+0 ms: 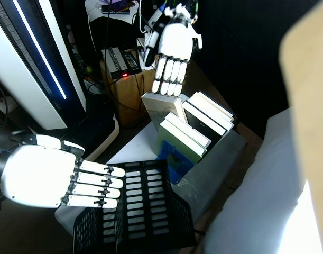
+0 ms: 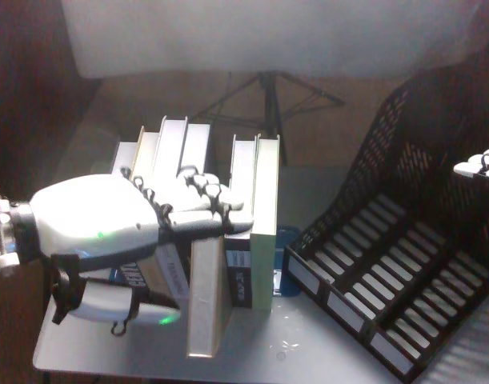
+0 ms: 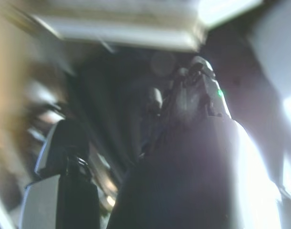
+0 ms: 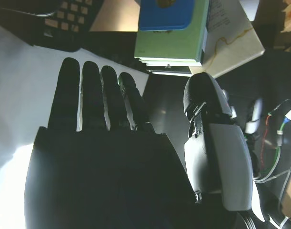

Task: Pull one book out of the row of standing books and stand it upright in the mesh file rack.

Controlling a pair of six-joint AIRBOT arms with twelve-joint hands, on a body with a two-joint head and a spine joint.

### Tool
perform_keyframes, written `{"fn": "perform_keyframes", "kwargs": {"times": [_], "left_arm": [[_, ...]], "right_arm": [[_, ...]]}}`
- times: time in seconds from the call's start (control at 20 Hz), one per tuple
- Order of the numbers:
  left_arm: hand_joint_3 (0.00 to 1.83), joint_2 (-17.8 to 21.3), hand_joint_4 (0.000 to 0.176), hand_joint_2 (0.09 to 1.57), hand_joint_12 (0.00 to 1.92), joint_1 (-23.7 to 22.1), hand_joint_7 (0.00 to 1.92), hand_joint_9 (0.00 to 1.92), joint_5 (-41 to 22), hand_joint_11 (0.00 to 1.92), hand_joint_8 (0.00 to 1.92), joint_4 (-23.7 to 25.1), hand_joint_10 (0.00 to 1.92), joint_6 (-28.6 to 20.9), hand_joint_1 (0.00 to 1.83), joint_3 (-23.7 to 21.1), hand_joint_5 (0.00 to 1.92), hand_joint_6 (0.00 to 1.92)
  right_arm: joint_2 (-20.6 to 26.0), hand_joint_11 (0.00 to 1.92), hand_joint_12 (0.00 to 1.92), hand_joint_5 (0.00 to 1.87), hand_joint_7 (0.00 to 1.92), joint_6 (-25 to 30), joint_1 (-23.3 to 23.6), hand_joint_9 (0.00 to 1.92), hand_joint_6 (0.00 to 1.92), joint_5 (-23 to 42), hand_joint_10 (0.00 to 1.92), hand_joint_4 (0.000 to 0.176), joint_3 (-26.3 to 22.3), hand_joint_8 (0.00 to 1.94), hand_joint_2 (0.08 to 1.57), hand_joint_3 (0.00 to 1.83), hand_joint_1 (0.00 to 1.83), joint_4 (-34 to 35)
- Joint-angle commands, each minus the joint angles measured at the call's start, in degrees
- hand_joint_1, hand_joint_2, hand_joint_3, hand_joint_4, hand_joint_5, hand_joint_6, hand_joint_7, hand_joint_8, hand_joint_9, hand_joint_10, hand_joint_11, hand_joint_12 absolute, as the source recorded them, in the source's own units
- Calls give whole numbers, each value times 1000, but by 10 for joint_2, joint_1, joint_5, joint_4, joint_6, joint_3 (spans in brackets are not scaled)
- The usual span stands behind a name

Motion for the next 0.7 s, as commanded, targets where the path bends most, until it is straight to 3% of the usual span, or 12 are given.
{"fn": "perform_keyframes", "kwargs": {"times": [0.0, 0.1, 0.15, 0.2, 0.25, 0.35, 0.4, 0.45, 0.55, 0.6, 0.65], "left_arm": [[3, 11, 0, 1294, 0, 5, 0, 0, -76, 0, 0, -60, 0, 25, 723, 1, 33, 1], [36, 17, 17, 1389, 0, 26, 0, 0, -110, 0, 0, -163, 0, 77, 472, 9, 0, 0], [47, 20, 47, 1436, 0, 40, 0, 0, -132, 0, 0, -224, 0, 103, 242, 15, 0, 0], [31, 21, 23, 1453, 0, 48, 0, 0, -141, 0, 0, -256, 0, 116, 211, 18, 0, 0], [19, 22, 16, 1451, 0, 61, 0, 0, -157, 0, 0, -302, 0, 135, 174, 24, 0, 0], [0, 25, 40, 1389, 0, 79, 0, 0, -173, 0, 0, -364, 0, 158, 246, 32, 0, 0], [0, 25, 37, 1378, 0, 80, 0, 0, -174, 0, 0, -369, 0, 159, 278, 33, 0, 0], [0, 25, 25, 1369, 0, 83, 0, 0, -176, 0, 0, -378, 0, 162, 325, 34, 0, 0], [0, 25, 4, 1361, 0, 89, 0, 0, -178, 0, 0, -395, 0, 166, 303, 37, 0, 0], [0, 25, 3, 1350, 0, 93, 0, 0, -180, 0, 0, -406, 0, 170, 343, 39, 14, 5], [0, 25, 8, 1342, 0, 99, 0, 0, -180, 0, 0, -425, 0, 174, 348, 43, 10, 3]], "right_arm": [[8, 0, 0, 0, 0, 0, 3, 0, 0, 57, 0, 0, -3, 0, 1261, 0, 447, -8], [9, 0, 0, 0, 0, 1, 21, 0, 0, 48, 0, 0, -9, 0, 1223, 0, 497, -40], [8, 0, 0, 0, 0, 1, 37, 0, 0, 34, 0, 0, -11, 0, 1200, 0, 487, -65], [7, 0, 0, 0, 0, 1, 50, 0, 0, 24, 0, 5, -12, 0, 1177, 0, 497, -82], [4, 0, 0, 0, 0, 5, 80, 0, 0, -3, 0, 14, -13, 0, 1164, 0, 512, -124], [-6, 0, 0, 0, 0, 31, 128, 0, 0, -46, 0, 36, -10, 0, 1128, 0, 571, -197], [-7, 0, 0, 0, 0, 34, 132, 0, 0, -49, 0, 32, -10, 0, 1126, 0, 542, -203], [-9, 0, 0, 0, 0, 40, 140, 0, 0, -54, 0, 1, -9, 0, 1120, 0, 547, -217], [-14, 0, 0, 0, 0, 58, 153, 0, 0, -66, 0, 0, -6, 0, 1099, 0, 567, -244], [-16, 0, 0, 0, 0, 62, 158, 0, 0, -68, 0, 0, -5, 0, 1087, 0, 600, -251], [-26, 0, 0, 0, 0, 94, 183, 0, 0, -87, 0, 0, 0, 0, 1044, 0, 663, -304]]}}
